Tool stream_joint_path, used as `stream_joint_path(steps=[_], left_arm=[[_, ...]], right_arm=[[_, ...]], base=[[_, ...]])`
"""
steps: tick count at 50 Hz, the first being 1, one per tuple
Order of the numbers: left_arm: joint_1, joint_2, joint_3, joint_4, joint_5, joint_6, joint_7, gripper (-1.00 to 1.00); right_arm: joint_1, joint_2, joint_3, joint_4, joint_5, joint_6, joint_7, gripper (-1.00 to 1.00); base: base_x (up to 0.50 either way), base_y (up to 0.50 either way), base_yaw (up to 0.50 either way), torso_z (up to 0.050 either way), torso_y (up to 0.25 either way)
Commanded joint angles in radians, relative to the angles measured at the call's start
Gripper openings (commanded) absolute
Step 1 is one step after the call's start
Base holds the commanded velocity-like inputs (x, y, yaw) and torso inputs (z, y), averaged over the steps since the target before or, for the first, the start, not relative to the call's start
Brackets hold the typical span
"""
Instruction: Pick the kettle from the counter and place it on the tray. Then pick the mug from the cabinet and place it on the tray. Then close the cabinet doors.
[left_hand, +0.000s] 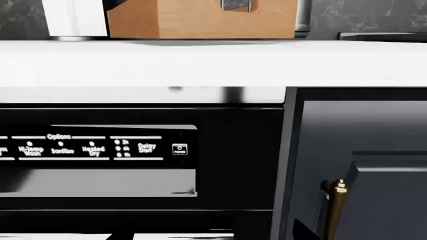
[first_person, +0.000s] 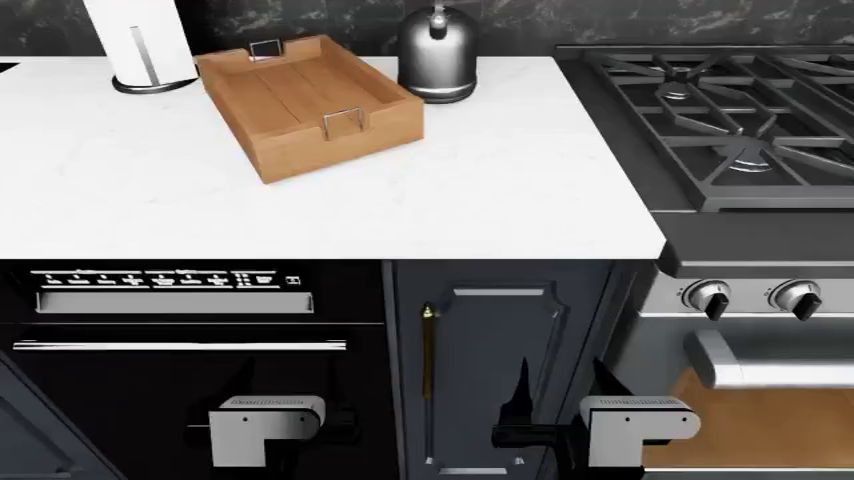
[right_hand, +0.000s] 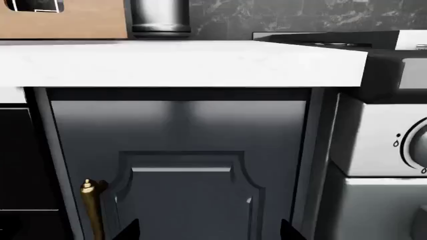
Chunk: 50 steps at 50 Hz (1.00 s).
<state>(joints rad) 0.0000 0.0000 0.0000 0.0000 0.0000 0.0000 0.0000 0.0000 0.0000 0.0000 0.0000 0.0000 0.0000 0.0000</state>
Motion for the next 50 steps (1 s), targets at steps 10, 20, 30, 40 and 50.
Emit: stream_joint_path(steps=[10, 20, 30, 40, 50], left_arm=[[-0.014, -0.040, 0.046, 0.016, -0.059, -0.004, -0.066, 1.00], [-0.028, -0.063, 0.053, 0.095, -0.087, -0.034, -0.095, 1.00], [-0.104, -0.096, 0.052, 0.285, -0.078, -0.144, -0.137, 1.00], [-0.446, -0.136, 0.075, 0.569, -0.095, -0.541, -0.153, 1.00], [-1.046, -0.117, 0.111, 0.440, -0.091, -0.825, -0.158, 1.00]], right_arm=[[-0.023, 0.047, -0.037, -0.050, 0.034, 0.012, 0.058, 1.00], [-0.034, 0.067, -0.054, -0.098, 0.040, 0.031, 0.089, 1.00], [-0.040, 0.081, -0.065, -0.148, 0.051, 0.054, 0.110, 1.00], [-0.050, 0.093, -0.079, -0.182, 0.058, 0.060, 0.127, 1.00], [-0.065, 0.108, -0.090, -0.221, 0.063, 0.064, 0.147, 1.00]], base=[[0.00, 0.00, 0.00, 0.000, 0.000], [0.00, 0.00, 0.00, 0.038, 0.004], [0.00, 0.00, 0.00, 0.050, 0.006], [0.00, 0.00, 0.00, 0.050, 0.006], [0.00, 0.00, 0.00, 0.050, 0.006]])
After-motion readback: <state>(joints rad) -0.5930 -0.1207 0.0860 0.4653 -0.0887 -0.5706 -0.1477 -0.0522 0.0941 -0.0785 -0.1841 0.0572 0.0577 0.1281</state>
